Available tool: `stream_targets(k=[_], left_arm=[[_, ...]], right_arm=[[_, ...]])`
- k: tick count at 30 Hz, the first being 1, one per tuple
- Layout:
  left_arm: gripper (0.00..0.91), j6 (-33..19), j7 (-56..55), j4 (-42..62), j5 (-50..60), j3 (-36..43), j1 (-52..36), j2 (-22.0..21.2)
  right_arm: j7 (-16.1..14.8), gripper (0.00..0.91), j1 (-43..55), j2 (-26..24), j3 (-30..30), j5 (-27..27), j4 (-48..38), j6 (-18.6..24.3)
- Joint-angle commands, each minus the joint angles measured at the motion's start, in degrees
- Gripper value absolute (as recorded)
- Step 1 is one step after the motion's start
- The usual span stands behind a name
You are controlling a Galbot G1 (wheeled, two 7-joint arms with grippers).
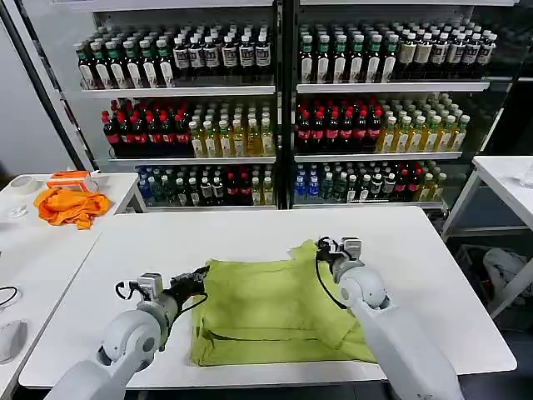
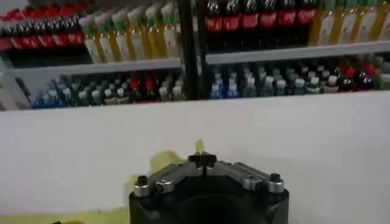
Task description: Fold and organize the clothes.
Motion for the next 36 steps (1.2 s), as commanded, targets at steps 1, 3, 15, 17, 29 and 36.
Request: stream_targets(k=[1, 3, 15, 17, 29, 36], left_arm=[[0.02, -0.99, 0.43, -6.64, -0.62, -4.04, 7.72, 0.62], [0.01, -0.9, 0.41, -7.55, -0.68, -4.6, 8.83, 0.73], [0.02, -0.95, 0.64, -11.22, -0.34, -7.2, 17.3, 2.02], [0.02, -1.64, 0.6, -10.98, 0.87, -7.23, 18.76, 2.16], [0.02, -2.23, 0.06, -9.13, 3.59, -7.68, 21.61, 2.44], [0.383, -2.18, 0.59, -9.76, 5.91, -7.85, 22.22, 2.77]], right_arm=[[0.14, 0.0, -6.45, -3.53, 3.94, -0.06, 11.69, 0.27], [0.24, 0.0, -9.5, -4.52, 4.85, -0.13, 14.07, 0.3], [-0.55, 0.0, -27.41, -7.53, 11.67, -2.35, 27.37, 0.75], [-0.7, 0.0, -29.49, -7.59, 13.46, -2.44, 28.85, 0.8], [-1.77, 0.0, -38.11, -5.64, 17.49, -4.34, 32.12, 1.05], [-1.86, 0.0, -40.95, -3.72, 17.71, -5.58, 31.87, 1.21]])
